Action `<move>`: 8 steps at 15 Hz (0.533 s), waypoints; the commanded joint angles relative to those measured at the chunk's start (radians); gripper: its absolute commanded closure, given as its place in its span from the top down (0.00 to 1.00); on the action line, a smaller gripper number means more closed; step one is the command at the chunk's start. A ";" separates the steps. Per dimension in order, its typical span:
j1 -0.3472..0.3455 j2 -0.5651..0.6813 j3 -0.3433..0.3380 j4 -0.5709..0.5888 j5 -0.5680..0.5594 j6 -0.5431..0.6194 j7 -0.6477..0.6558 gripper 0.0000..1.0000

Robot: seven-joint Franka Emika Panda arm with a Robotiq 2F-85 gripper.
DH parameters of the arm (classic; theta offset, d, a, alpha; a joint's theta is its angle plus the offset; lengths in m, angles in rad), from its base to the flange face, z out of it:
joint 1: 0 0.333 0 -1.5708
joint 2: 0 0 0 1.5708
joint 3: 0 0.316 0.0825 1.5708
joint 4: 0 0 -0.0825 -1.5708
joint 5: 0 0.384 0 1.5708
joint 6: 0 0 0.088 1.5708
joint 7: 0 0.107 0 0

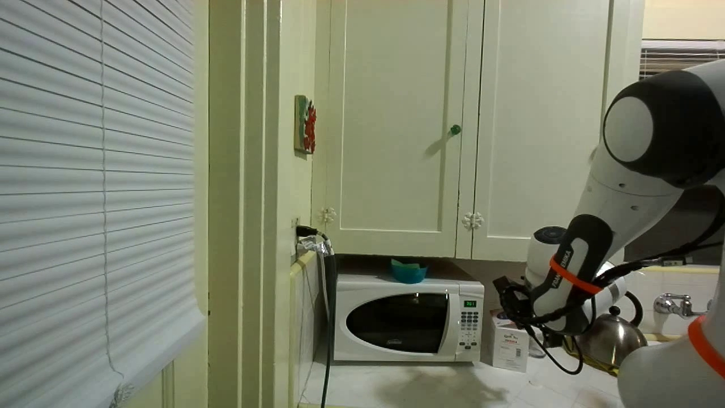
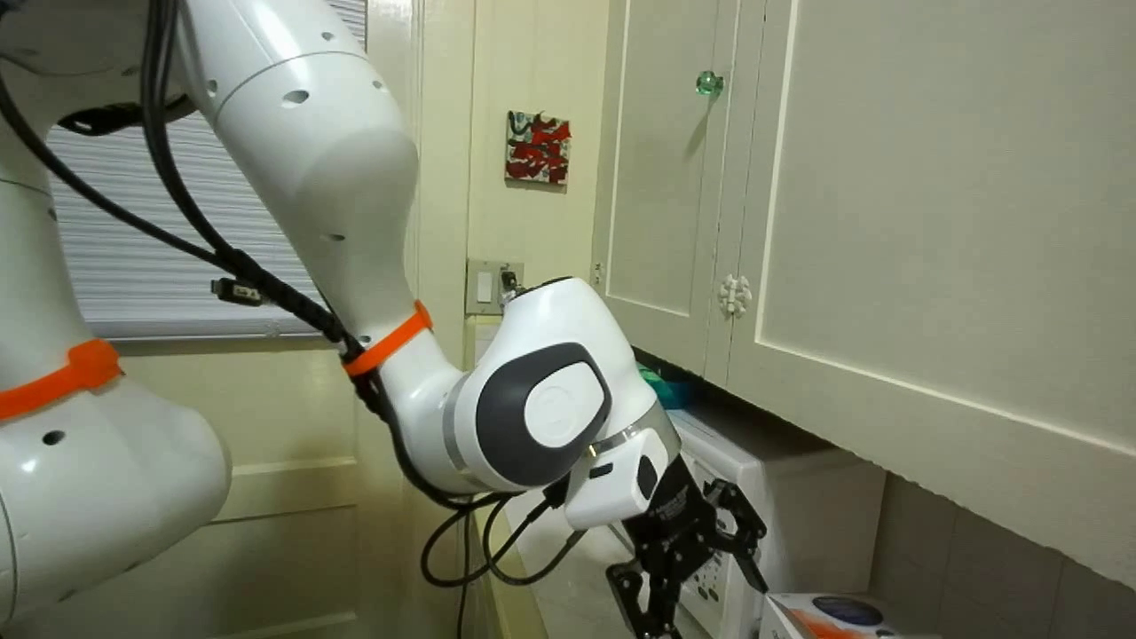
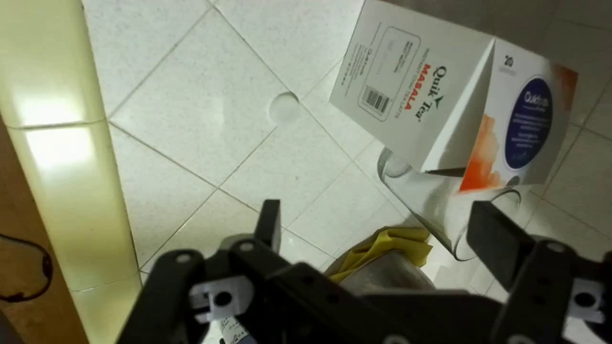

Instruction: Move the box and then open the cabinet door

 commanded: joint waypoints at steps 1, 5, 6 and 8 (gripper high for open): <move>-0.021 0.004 0.037 0.000 0.000 -0.001 0.016 1.00; -0.023 0.008 0.042 0.003 0.001 -0.001 0.008 1.00; -0.065 -0.038 0.078 -0.006 -0.007 0.011 0.069 1.00; -0.109 -0.014 0.119 0.009 -0.019 0.035 0.098 1.00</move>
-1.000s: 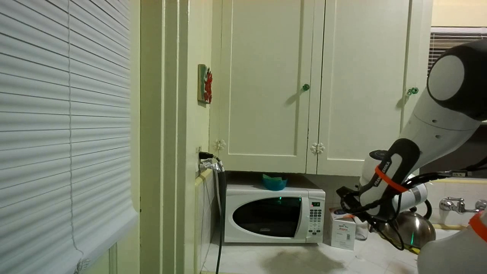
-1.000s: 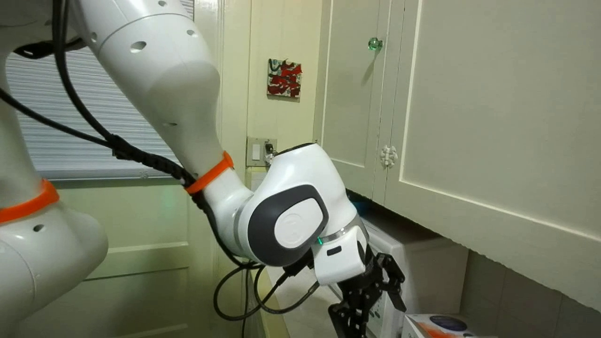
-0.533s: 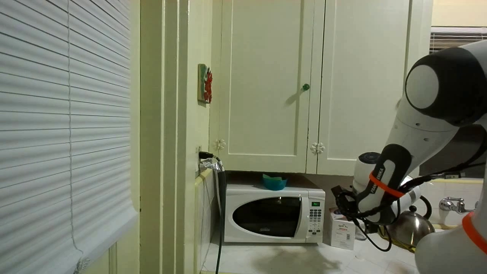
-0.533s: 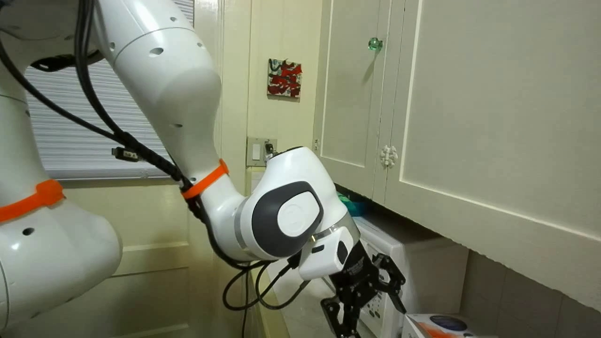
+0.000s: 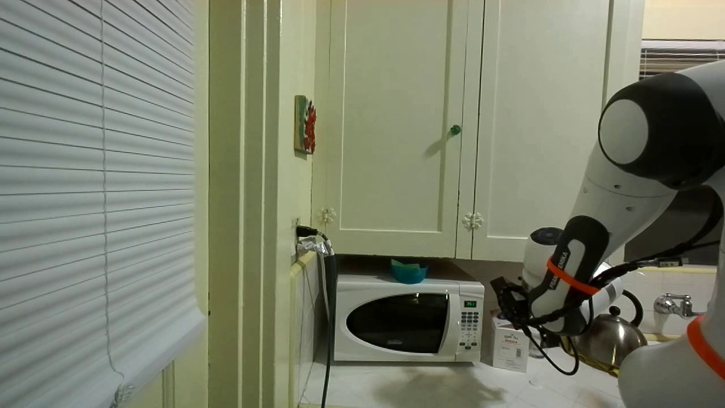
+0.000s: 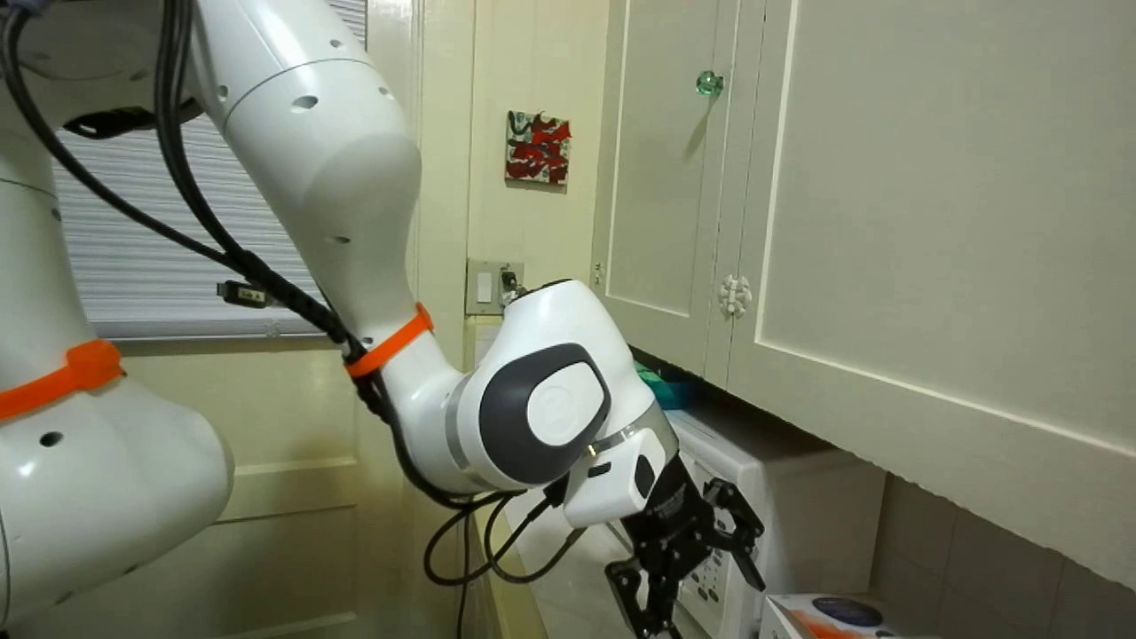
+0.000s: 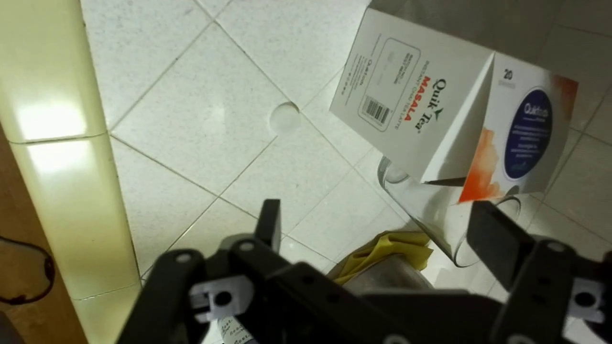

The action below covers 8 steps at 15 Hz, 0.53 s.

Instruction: Move the box and then open the cabinet door

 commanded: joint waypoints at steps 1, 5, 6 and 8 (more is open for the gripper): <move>-0.074 0.022 0.074 0.018 -0.016 0.043 0.071 1.00; -0.148 0.093 0.160 0.062 -0.022 0.043 0.085 1.00; -0.168 0.109 0.179 0.074 -0.021 0.041 0.089 1.00; -0.202 0.156 0.203 0.106 -0.017 0.028 0.086 1.00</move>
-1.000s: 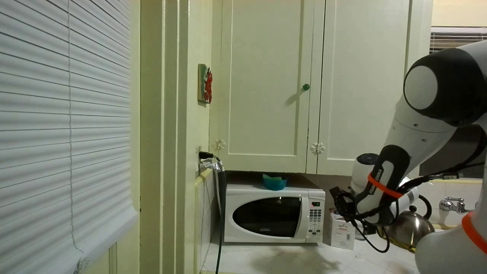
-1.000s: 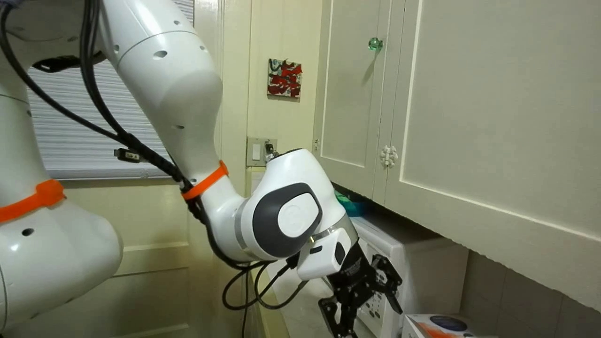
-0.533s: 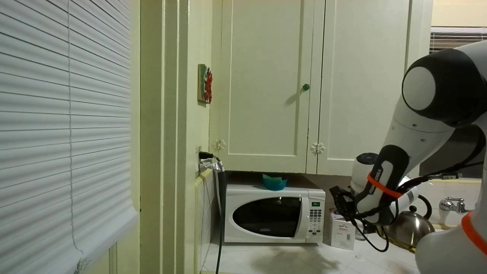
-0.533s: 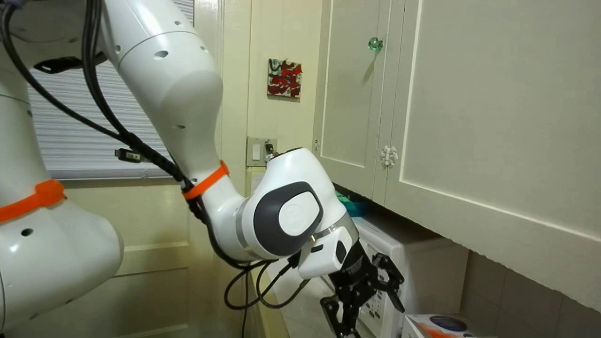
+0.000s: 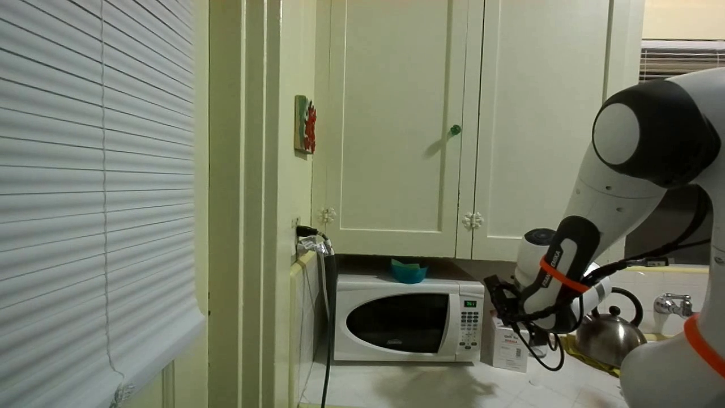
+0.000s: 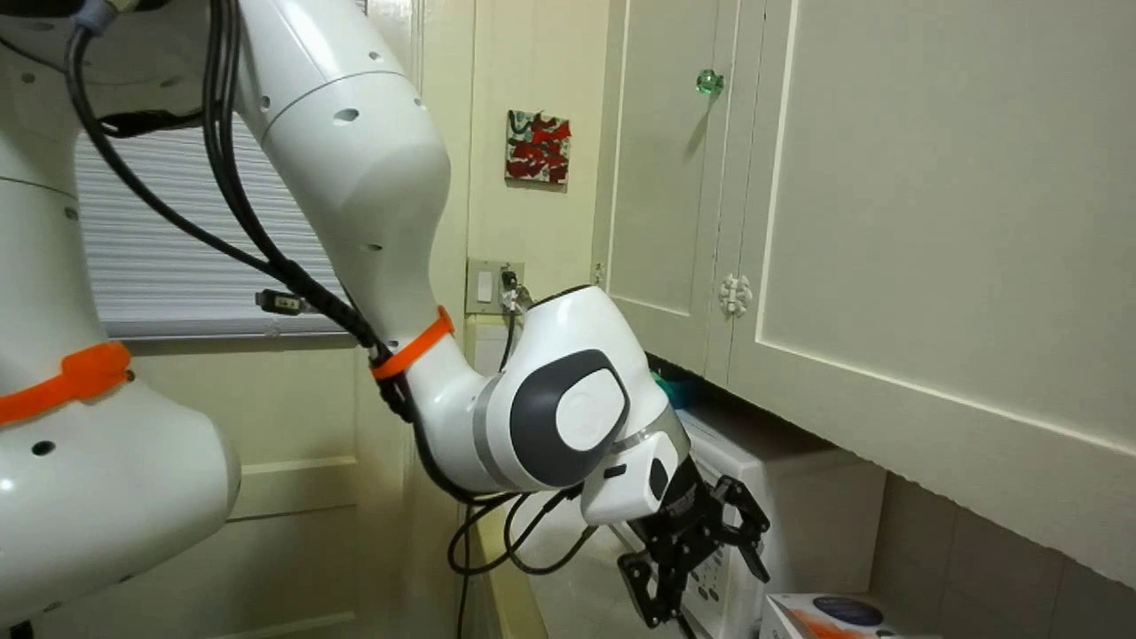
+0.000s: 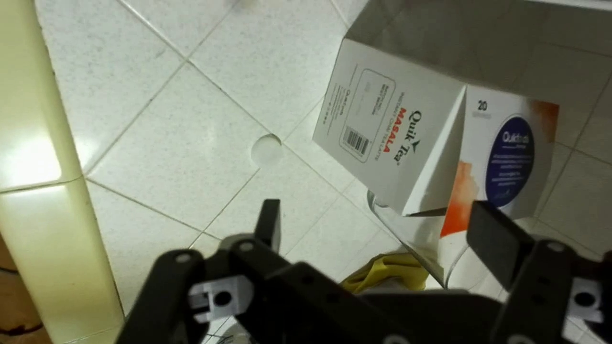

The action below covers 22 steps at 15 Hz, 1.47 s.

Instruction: Move the box and then open the cabinet door

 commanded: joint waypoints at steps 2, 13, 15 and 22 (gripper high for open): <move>-0.105 0.117 0.070 0.073 -0.026 -0.001 0.042 1.00; -0.155 0.166 0.090 0.072 -0.040 0.000 0.080 1.00; -0.163 0.180 0.083 0.065 -0.047 -0.016 0.084 1.00; -0.177 0.222 0.076 0.113 -0.082 -0.077 0.112 1.00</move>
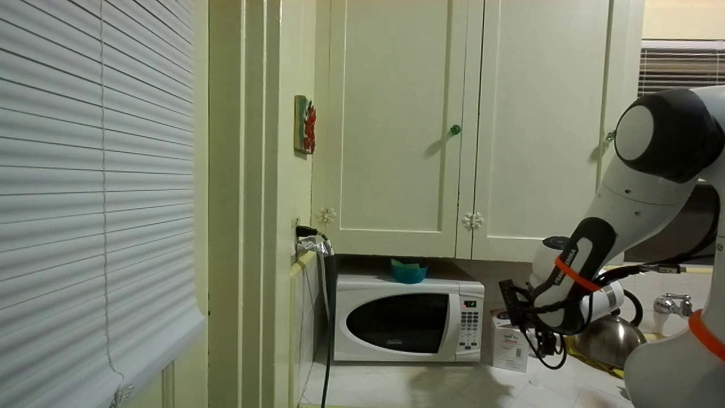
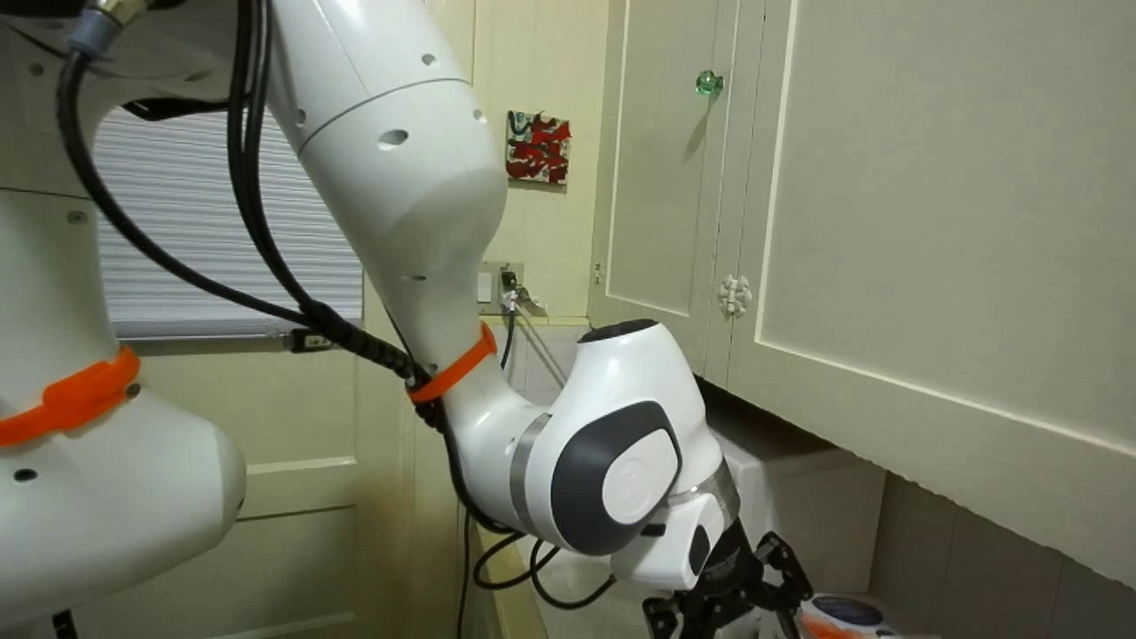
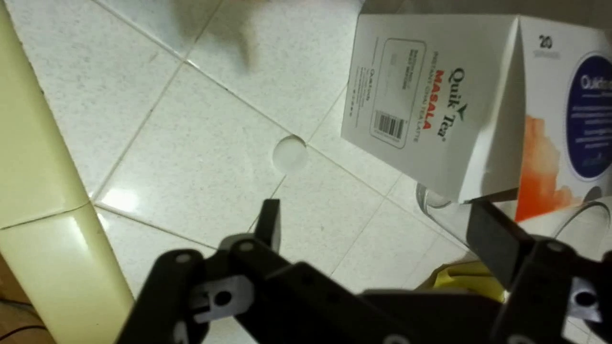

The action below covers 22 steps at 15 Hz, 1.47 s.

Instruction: Move the box and then open the cabinet door

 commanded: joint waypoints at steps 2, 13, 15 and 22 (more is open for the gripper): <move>0.006 0.047 0.008 0.071 -0.072 -0.076 0.084 1.00; 0.176 0.293 -0.141 0.285 -0.346 -0.266 0.280 1.00; 0.229 0.363 -0.194 0.328 -0.386 -0.304 0.308 1.00; 0.371 0.477 -0.316 0.432 -0.429 -0.323 0.346 0.46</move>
